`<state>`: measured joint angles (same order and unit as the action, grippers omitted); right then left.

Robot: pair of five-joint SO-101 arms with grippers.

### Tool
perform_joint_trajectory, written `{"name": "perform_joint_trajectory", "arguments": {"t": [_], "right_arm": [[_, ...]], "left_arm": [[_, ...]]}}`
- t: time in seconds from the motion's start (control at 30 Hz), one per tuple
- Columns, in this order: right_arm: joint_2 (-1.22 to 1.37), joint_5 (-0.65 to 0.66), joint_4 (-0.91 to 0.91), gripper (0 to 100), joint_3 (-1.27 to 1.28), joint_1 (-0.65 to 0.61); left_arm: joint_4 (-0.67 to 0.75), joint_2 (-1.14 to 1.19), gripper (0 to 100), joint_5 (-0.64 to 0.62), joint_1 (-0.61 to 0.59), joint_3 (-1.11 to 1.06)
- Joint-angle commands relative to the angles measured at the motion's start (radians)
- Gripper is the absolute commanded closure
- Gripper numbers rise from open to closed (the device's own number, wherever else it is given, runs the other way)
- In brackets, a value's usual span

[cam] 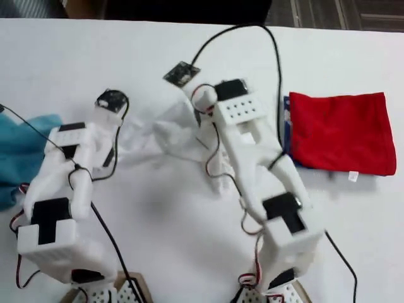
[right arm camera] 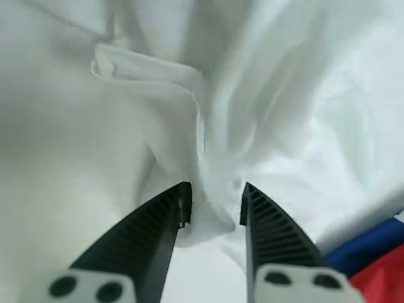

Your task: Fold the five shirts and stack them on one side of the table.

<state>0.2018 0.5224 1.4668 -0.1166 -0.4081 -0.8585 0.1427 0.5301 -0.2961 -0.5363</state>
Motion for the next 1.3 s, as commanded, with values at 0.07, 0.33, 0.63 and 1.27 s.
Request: {"name": "perform_joint_trajectory", "arguments": {"t": [0.07,0.33,0.63,1.27], "right_arm": [[-0.306,0.008,-0.001,86.1,0.192,0.013],[-0.585,0.009,-0.113,86.1,0.517,0.013],[-0.443,0.002,-0.423,86.1,0.763,0.008],[-0.272,0.0,-0.232,86.1,0.379,-0.073]], "left_arm": [[0.015,-0.038,97,-0.005,0.02,-0.001],[0.017,-0.038,97,-0.005,0.02,-0.001],[0.017,-0.038,97,-0.005,0.02,-0.002],[0.017,-0.038,97,-0.005,0.02,-0.002]]}}
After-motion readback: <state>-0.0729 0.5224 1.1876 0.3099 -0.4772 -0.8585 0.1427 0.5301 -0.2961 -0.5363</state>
